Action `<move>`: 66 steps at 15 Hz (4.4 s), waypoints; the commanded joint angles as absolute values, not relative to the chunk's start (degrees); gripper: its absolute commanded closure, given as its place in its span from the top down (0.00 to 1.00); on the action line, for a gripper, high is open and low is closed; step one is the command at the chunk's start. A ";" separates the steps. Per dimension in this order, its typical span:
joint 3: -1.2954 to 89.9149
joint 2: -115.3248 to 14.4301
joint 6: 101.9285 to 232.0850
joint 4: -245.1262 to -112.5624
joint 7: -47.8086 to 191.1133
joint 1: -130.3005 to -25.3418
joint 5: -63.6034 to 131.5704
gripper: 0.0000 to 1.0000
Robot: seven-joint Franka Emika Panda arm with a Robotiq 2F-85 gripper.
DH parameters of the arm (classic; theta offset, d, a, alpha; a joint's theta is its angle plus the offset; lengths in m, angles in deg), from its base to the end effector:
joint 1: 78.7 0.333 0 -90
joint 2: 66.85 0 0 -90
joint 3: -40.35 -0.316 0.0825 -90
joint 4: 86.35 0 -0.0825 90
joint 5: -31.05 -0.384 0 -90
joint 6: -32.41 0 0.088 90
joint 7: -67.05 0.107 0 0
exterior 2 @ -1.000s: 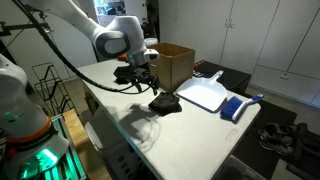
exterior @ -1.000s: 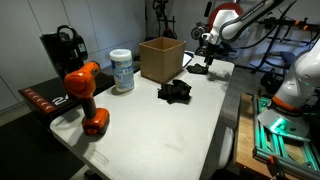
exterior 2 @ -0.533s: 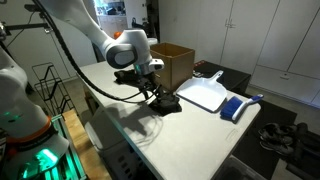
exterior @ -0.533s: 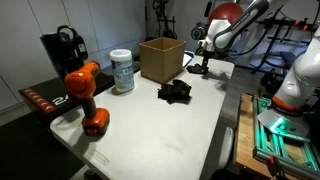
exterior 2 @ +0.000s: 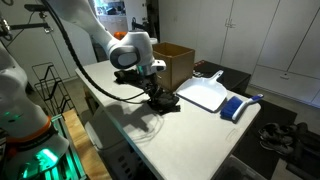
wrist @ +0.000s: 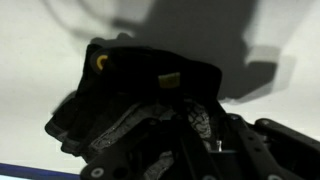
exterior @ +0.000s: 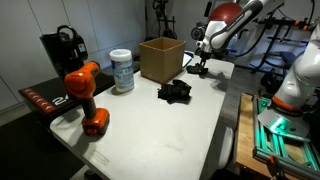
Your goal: Stack the three gloves
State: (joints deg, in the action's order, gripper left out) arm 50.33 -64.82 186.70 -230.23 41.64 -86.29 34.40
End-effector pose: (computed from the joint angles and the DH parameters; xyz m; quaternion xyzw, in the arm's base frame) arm 0.4579 -0.1433 0.2813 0.9927 0.0937 0.0617 0.0432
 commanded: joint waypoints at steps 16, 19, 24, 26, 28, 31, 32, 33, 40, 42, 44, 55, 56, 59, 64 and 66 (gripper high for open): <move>40.24 -83.96 167.99 -226.79 40.36 -70.49 12.23 0.01; 37.55 -82.33 168.52 -224.14 44.21 -69.81 16.65 0.01; 35.89 -75.97 167.61 -219.65 44.24 -67.87 17.61 0.01; 35.85 -72.86 167.18 -218.32 43.39 -67.59 15.86 0.01; 35.58 -70.05 167.13 -217.33 43.26 -67.69 14.28 0.01; 34.99 -66.24 165.24 -215.31 40.18 -67.98 8.82 0.01; 34.63 -65.41 164.70 -214.82 39.06 -68.22 7.11 0.01; 34.28 -64.65 163.64 -214.10 37.96 -68.46 5.32 0.01; 33.38 -60.48 160.62 -211.20 41.98 -69.95 8.05 0.31; 33.17 -60.23 159.76 -210.57 42.09 -70.30 7.68 0.39; 32.69 -61.24 159.22 -210.40 41.70 -70.25 7.44 0.51; 32.11 -68.26 155.83 -210.38 42.25 -70.09 8.22 1.00; 32.34 -70.28 155.32 -211.03 43.04 -70.13 8.61 1.00; 33.05 -76.11 152.27 -212.81 48.11 -70.42 13.62 1.00; 34.66 -82.87 147.92 -214.38 52.16 -71.33 16.92 1.00; 35.08 -83.96 148.99 -215.18 55.60 -72.39 18.98 1.00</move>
State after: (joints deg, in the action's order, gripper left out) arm 34.47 -81.06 148.79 -212.44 51.16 -71.32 15.80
